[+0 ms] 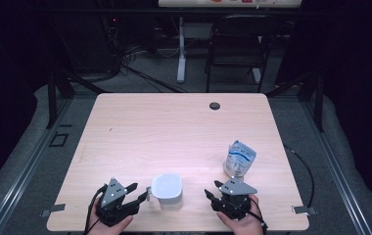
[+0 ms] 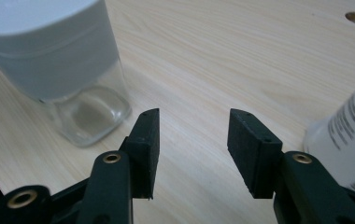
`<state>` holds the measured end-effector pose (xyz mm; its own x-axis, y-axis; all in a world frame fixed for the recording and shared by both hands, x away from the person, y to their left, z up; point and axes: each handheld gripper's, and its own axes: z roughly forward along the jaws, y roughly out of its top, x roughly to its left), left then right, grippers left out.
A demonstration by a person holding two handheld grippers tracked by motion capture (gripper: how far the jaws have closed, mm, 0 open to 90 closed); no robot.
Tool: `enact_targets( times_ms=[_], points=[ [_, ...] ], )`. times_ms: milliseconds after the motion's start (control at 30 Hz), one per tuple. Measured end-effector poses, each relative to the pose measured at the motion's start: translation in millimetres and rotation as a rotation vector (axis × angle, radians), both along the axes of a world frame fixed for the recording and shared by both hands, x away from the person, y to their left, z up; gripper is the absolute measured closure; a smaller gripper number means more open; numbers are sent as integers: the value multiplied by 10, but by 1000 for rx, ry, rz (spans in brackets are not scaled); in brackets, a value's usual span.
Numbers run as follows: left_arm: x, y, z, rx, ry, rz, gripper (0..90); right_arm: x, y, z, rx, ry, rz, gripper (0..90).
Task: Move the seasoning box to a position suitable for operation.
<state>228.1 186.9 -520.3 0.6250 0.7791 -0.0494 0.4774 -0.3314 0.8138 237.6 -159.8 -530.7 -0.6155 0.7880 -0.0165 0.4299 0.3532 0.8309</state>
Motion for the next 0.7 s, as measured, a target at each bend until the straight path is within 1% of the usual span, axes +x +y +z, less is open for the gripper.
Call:
enact_targets(
  times_ms=[100,200,233,300,333,400,467,500,567,600,700],
  points=[
    [7,5,2,-12,4,-5,527,39,72,44,15,-9,10,542],
    [17,8,12,-12,3,-16,542,82,128,75,35,-17,18,542],
    [21,7,18,-10,6,-16,545,99,142,80,42,-13,19,543],
    [31,3,22,-7,0,-18,554,124,168,75,68,-15,15,543],
    [31,2,31,-6,4,-20,555,132,176,73,76,-11,15,543],
    [38,2,41,-5,-3,-27,561,133,189,57,87,-17,15,543],
    [44,2,57,-9,-7,-25,564,128,194,22,89,-18,20,544],
    [45,3,65,-11,-6,-23,563,125,201,-2,80,-7,24,544],
    [45,8,90,-24,-16,-15,563,118,210,-34,66,-9,26,545],
    [44,12,107,-29,-28,-6,557,112,212,-44,61,-5,27,545],
    [59,36,150,-49,-32,3,530,106,214,-60,55,-5,32,546]
  ],
)
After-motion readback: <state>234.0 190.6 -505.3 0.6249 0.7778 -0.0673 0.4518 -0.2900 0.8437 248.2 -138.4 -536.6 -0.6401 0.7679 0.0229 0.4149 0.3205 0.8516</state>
